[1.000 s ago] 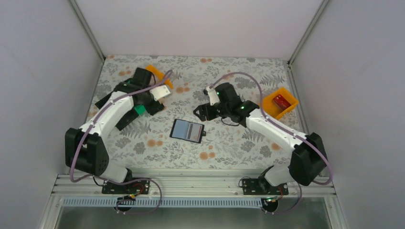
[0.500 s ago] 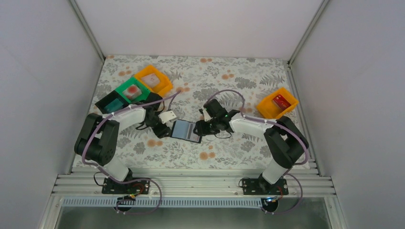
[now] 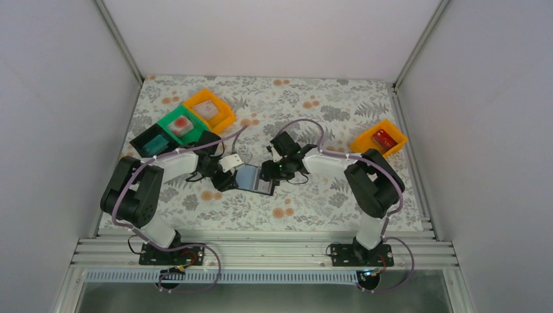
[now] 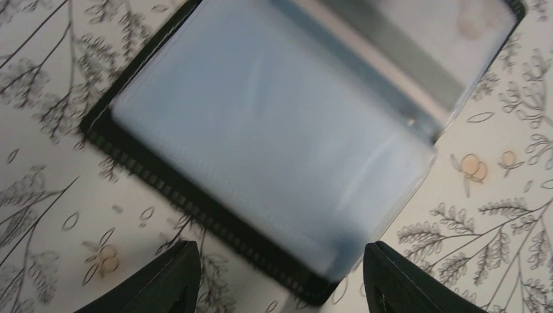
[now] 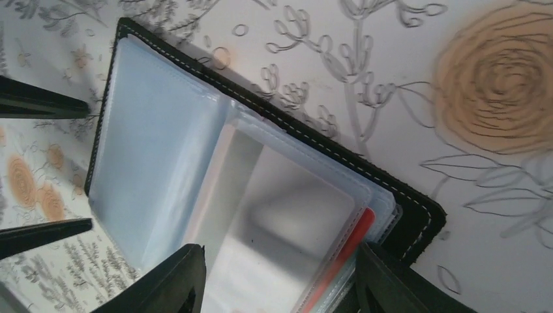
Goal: Take the credit cards out of the card holder
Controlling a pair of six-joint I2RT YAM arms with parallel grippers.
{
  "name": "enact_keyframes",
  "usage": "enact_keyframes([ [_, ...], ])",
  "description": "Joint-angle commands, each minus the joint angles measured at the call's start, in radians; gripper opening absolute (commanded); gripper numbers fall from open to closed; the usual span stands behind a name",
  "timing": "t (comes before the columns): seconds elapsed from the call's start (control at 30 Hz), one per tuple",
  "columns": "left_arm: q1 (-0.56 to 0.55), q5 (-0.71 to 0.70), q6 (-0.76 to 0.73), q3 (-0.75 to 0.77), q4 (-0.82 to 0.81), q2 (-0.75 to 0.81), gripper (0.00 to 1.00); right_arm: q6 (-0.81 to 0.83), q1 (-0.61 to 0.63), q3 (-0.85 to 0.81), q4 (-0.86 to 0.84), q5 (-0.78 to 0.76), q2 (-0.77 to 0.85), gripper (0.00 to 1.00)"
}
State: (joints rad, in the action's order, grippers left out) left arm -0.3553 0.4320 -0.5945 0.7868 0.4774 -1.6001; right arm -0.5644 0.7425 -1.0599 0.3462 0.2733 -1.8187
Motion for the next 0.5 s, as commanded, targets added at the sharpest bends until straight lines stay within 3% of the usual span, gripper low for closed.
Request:
enact_keyframes([
  [0.0,-0.004,0.115,-0.053,-0.026,0.049,-0.065,0.63,-0.013,0.012,0.005,-0.060,0.126,-0.023,0.61],
  [0.23,-0.003,0.106,-0.054,-0.012,0.061,-0.124,0.58,-0.043,0.012,-0.010,-0.185,0.269,-0.017,0.52],
  [0.47,-0.004,0.093,-0.050,-0.013,0.059,-0.130,0.57,-0.076,0.011,-0.005,-0.228,0.284,-0.048,0.46],
])
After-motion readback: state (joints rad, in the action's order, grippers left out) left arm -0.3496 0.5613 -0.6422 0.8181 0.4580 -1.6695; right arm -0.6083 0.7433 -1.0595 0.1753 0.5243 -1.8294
